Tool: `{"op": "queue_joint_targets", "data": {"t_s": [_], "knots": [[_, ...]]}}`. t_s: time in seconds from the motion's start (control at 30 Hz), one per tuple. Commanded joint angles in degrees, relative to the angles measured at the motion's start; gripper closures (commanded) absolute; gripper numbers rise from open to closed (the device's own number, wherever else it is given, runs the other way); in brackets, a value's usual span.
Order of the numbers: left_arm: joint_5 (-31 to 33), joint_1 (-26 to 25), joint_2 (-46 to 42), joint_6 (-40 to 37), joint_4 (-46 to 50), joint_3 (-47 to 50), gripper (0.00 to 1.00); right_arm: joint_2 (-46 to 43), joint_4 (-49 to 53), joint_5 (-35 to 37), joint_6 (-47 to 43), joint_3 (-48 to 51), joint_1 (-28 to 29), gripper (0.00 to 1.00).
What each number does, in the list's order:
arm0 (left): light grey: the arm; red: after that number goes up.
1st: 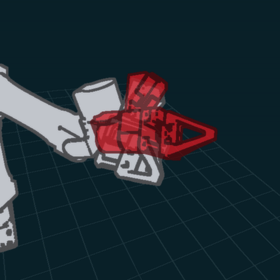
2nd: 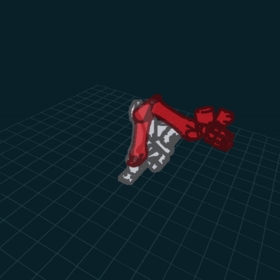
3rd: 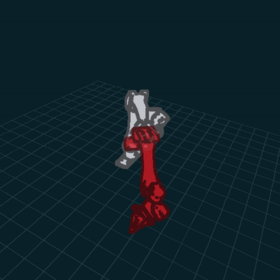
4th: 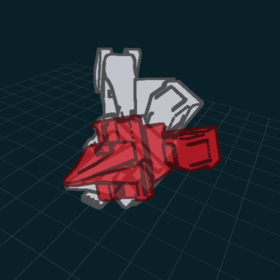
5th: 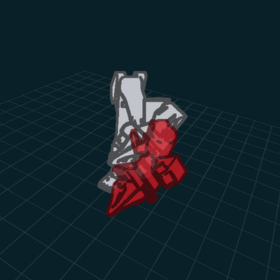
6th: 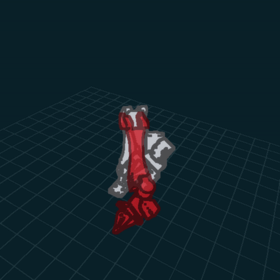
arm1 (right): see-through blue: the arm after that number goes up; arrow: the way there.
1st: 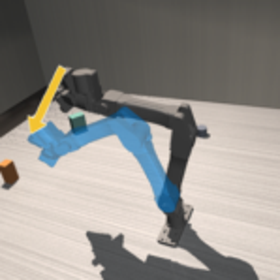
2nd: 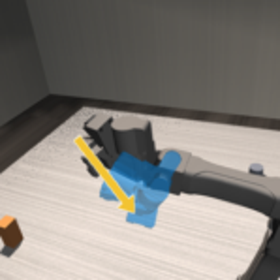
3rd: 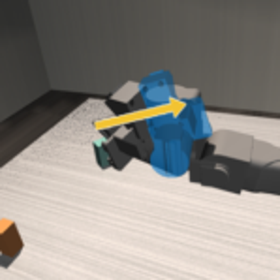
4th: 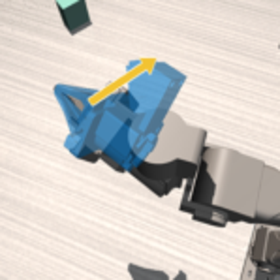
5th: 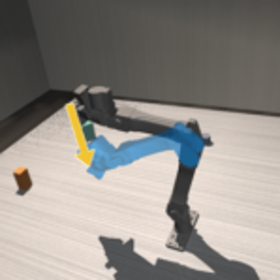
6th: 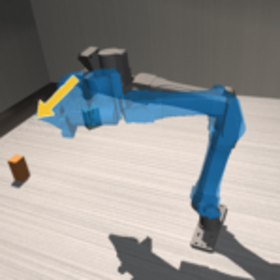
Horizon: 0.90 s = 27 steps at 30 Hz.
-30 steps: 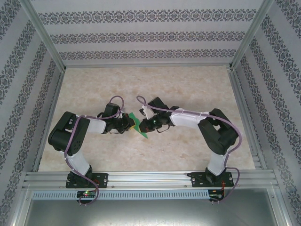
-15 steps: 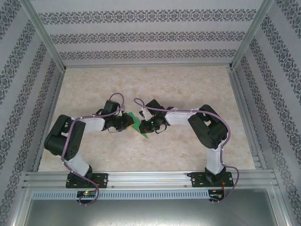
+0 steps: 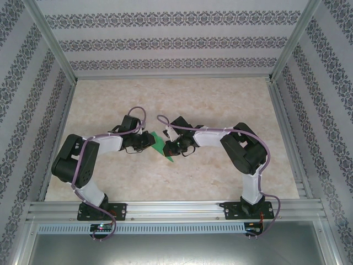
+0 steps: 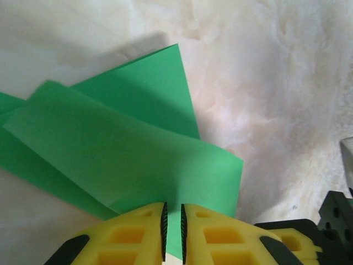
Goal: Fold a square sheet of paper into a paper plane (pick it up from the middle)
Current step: Fold the wing for the fifth time at the center of the table.
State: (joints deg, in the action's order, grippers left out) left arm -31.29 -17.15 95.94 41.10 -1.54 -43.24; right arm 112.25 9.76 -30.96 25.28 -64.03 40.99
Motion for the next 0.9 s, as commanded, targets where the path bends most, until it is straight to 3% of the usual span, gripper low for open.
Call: {"op": "queue_joint_targets", "data": {"t_s": [0.0, 0.23, 0.57, 0.87], "knots": [[-2.4, 0.4, 1.4, -0.8, -3.4, -0.3, 0.83, 0.7, 0.3, -1.1, 0.0, -0.1, -0.4, 1.0], [-5.6, 0.4, 2.3, 0.4, -7.3, 0.5, 0.85, -1.9, -6.2, -6.3, 3.4, -1.4, -1.2, 1.0], [-6.8, 0.4, 2.8, 0.5, -8.7, 1.3, 0.87, 1.1, -4.1, 1.1, 5.2, -2.9, -2.4, 1.0], [-9.0, 0.4, 4.4, 1.6, -10.9, 1.1, 0.87, 4.9, -0.7, -2.0, 2.5, -5.3, -1.7, 1.0]]}}
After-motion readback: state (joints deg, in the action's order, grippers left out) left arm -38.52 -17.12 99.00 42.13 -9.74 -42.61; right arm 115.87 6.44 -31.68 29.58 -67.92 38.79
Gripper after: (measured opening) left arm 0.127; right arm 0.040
